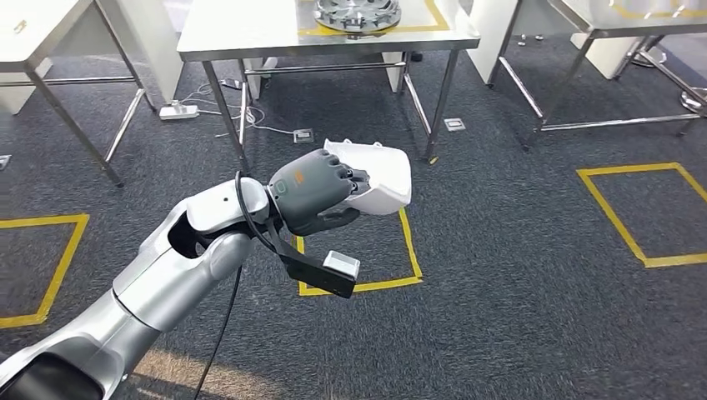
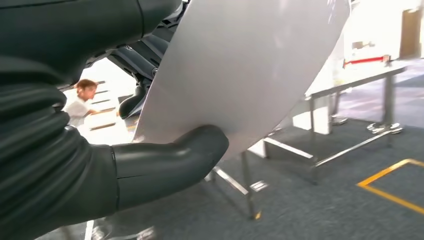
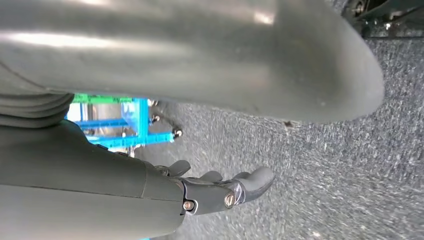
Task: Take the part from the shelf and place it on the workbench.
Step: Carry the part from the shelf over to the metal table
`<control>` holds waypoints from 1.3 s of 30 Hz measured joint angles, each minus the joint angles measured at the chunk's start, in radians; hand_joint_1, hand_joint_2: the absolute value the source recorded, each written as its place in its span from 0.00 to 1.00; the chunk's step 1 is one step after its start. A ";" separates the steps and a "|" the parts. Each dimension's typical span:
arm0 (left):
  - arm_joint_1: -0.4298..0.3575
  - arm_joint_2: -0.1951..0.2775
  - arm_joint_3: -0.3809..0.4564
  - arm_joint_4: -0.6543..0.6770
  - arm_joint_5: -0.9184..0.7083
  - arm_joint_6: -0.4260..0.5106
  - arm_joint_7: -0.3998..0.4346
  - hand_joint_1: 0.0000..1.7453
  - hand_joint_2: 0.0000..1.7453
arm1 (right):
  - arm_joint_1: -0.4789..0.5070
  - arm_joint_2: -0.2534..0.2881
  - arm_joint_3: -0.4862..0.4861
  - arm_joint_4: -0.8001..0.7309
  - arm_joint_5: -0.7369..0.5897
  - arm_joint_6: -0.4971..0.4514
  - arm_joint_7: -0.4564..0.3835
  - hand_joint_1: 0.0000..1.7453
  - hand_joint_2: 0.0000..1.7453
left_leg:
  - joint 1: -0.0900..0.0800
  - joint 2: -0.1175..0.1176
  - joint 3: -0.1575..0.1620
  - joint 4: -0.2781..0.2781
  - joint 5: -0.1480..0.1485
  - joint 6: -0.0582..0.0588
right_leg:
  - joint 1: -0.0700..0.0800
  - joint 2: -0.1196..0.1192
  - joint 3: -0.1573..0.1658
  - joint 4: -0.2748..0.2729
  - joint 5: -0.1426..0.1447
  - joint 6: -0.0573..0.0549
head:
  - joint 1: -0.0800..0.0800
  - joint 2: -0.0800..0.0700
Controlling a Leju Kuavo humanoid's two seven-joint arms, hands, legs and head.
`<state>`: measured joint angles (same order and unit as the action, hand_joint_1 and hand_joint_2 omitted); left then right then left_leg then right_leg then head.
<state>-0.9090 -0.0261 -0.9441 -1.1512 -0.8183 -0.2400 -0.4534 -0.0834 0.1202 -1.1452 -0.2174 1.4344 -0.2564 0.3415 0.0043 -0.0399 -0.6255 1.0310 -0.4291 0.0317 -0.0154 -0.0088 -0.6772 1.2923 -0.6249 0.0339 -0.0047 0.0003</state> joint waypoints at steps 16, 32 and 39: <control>0.014 0.021 0.026 0.044 -0.024 0.013 0.015 0.93 1.00 | 0.003 0.003 -0.002 0.000 -0.001 -0.007 0.007 0.00 0.00 | 0.005 0.033 -0.142 0.278 -0.117 -0.070 | -0.001 -0.030 0.107 -0.260 0.135 -0.054 | -0.013 0.000; 0.015 0.018 0.059 0.052 -0.092 0.053 0.059 0.93 1.00 | -0.002 0.013 -0.006 0.000 -0.013 -0.030 0.006 0.00 0.00 | -0.009 0.049 0.014 0.008 -0.024 -0.024 | 0.003 -0.058 0.113 -0.273 0.140 -0.017 | -0.009 0.000; 0.003 0.011 0.084 0.066 -0.103 0.059 0.062 0.93 1.00 | -0.002 0.023 -0.007 0.000 -0.013 -0.031 0.007 0.00 0.00 | -0.011 0.044 0.017 -0.001 -0.024 0.001 | -0.004 -0.053 0.115 -0.257 0.150 0.006 | -0.009 0.000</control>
<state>-0.9059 -0.0151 -0.8598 -1.0856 -0.9208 -0.1807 -0.3913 -0.0856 0.1429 -1.1522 -0.2174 1.4216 -0.2873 0.3481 -0.0068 0.0039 -0.6083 1.0304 -0.4532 0.0323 -0.0199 -0.0614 -0.5622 1.0354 -0.4746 0.0403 -0.0139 0.0004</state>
